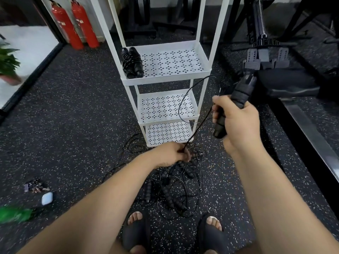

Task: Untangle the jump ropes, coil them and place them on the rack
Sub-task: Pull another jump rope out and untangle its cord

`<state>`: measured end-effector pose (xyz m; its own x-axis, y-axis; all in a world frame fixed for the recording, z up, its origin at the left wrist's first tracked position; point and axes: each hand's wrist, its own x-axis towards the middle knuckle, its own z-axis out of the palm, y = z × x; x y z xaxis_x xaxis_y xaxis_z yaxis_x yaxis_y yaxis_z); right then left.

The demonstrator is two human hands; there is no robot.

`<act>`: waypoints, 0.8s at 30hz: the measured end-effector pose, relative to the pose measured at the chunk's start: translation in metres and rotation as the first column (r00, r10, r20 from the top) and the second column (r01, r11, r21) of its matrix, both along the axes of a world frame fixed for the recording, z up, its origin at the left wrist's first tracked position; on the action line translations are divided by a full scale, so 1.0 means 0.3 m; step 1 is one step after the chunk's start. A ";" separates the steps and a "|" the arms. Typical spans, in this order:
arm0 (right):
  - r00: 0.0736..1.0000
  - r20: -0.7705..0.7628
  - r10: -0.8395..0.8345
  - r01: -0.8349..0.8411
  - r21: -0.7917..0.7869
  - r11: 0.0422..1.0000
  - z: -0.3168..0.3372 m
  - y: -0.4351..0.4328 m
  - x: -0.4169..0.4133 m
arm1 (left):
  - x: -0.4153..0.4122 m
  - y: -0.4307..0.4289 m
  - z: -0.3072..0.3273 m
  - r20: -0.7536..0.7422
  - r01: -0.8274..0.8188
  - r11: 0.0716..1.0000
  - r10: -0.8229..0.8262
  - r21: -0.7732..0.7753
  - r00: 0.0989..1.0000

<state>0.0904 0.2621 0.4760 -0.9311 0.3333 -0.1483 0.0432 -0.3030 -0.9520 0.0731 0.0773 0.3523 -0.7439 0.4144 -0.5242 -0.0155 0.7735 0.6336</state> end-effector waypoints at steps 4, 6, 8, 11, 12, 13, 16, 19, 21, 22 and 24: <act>0.996 -0.032 -0.077 0.074 -0.092 0.993 0.021 0.032 -0.014 | -0.009 -0.033 -0.037 -0.038 -0.011 0.995 0.007 -0.102 0.999; 0.994 -0.031 -0.103 0.099 -0.120 0.988 0.026 0.048 -0.017 | -0.008 -0.052 -0.044 -0.062 -0.009 0.993 0.001 -0.119 0.998; 0.993 -0.026 -0.118 0.113 -0.148 0.983 0.027 0.062 -0.017 | -0.008 -0.067 -0.037 -0.093 -0.034 0.993 0.024 -0.114 0.995; 0.992 -0.017 -0.122 0.117 -0.199 0.973 0.032 0.072 -0.014 | -0.024 -0.086 -0.027 -0.158 -0.055 0.991 0.036 -0.123 0.987; 0.992 -0.013 -0.126 0.120 -0.218 0.968 0.034 0.075 -0.014 | -0.029 -0.090 -0.018 -0.168 -0.047 0.992 0.026 -0.118 0.985; 0.992 -0.010 -0.129 0.123 -0.237 0.964 0.034 0.079 -0.015 | -0.032 -0.091 -0.005 -0.171 -0.040 0.994 0.021 -0.106 0.985; 0.992 0.013 -0.124 0.123 -0.266 0.956 0.027 0.085 -0.016 | -0.031 -0.089 0.066 -0.191 -0.050 0.998 0.042 -0.038 0.981; 0.993 0.055 -0.108 0.119 -0.278 0.953 0.007 0.072 -0.013 | -0.025 -0.089 0.144 -0.230 -0.086 0.994 0.100 0.071 0.968; 0.992 0.084 -0.094 0.113 -0.274 0.955 -0.010 0.056 -0.009 | -0.026 -0.092 0.186 -0.264 -0.106 0.985 0.139 0.133 0.954; 0.992 0.096 -0.084 0.107 -0.272 0.956 -0.018 0.046 -0.007 | -0.023 -0.092 0.212 -0.270 -0.117 0.980 0.158 0.162 0.950; 0.991 0.120 -0.061 0.091 -0.271 0.958 -0.032 0.023 -0.001 | -0.019 -0.088 0.260 -0.274 -0.135 0.967 0.193 0.217 0.942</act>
